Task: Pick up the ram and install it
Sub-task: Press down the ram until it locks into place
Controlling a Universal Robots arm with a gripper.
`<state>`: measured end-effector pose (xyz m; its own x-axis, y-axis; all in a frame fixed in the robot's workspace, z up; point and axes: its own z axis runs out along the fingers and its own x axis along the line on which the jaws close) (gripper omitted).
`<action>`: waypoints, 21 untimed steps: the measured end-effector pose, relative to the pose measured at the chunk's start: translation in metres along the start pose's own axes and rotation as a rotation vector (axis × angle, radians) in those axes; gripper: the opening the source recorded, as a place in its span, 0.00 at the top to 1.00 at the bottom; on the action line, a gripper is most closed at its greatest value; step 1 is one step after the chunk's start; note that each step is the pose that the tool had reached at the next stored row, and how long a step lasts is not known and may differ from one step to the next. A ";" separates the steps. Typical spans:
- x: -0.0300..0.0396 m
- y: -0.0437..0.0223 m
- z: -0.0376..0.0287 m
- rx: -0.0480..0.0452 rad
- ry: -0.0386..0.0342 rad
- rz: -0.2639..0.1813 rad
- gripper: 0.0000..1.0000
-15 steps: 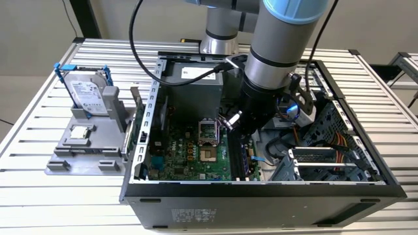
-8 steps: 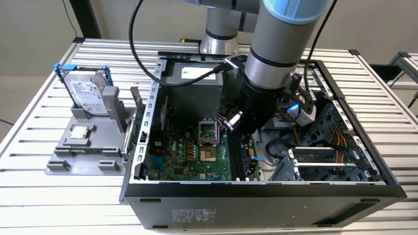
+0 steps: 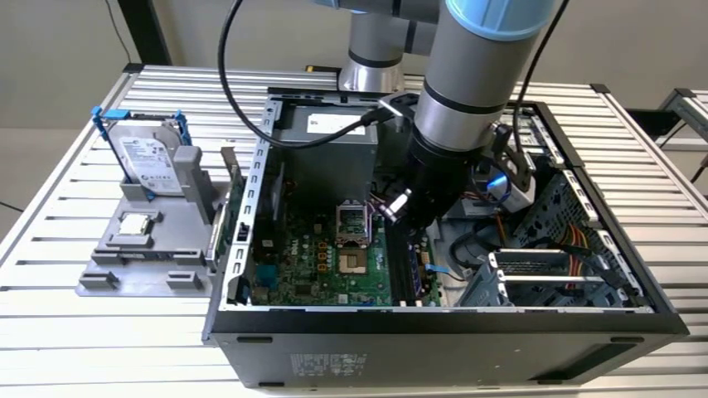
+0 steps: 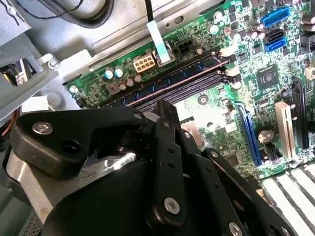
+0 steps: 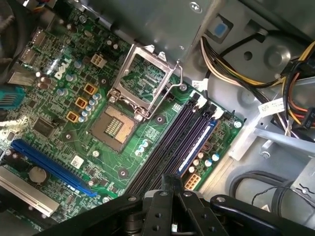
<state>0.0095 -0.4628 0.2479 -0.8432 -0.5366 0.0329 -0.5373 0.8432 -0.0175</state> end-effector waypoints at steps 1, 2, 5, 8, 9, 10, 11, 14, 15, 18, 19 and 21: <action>0.0000 0.0000 0.0000 0.0001 -0.0001 -0.004 1.00; 0.0000 0.0000 0.0000 0.0002 -0.0001 -0.007 1.00; 0.0000 0.0000 0.0000 0.0006 -0.0003 -0.017 1.00; 0.0000 0.0000 0.0000 0.0008 -0.0005 -0.027 1.00; 0.0000 0.0000 0.0001 0.0009 -0.0006 -0.030 1.00; 0.0000 0.0000 0.0001 0.0010 -0.0006 -0.033 1.00; 0.0000 0.0000 0.0001 0.0012 -0.0007 -0.037 1.00; 0.0000 0.0000 0.0001 0.0015 -0.0010 -0.049 1.00; 0.0000 0.0000 0.0000 0.0017 -0.0010 -0.054 1.00; 0.0000 0.0000 0.0000 0.0021 -0.0012 -0.066 1.00; -0.0001 -0.0001 0.0000 0.0029 -0.0016 -0.091 1.00; -0.0003 -0.0002 0.0000 0.0033 -0.0018 -0.102 1.00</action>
<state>0.0098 -0.4628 0.2478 -0.7839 -0.6200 0.0329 -0.6207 0.7839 -0.0174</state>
